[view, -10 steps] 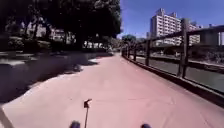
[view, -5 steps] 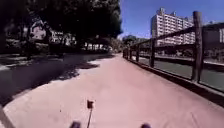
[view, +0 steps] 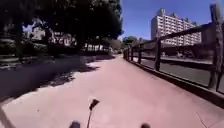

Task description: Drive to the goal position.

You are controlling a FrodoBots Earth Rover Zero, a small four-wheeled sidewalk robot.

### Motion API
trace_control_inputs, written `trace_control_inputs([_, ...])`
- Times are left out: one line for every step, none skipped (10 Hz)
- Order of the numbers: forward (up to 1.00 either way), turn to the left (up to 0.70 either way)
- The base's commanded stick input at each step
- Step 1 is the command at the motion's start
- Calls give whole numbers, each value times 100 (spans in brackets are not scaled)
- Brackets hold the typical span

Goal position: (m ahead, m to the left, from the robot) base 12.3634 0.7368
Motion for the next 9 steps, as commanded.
trace_control_inputs([85, 0])
trace_control_inputs([85, 0])
trace_control_inputs([85, 0])
trace_control_inputs([85, 0])
trace_control_inputs([85, 0])
trace_control_inputs([85, 0])
trace_control_inputs([85, 0])
trace_control_inputs([85, 0])
trace_control_inputs([85, 0])
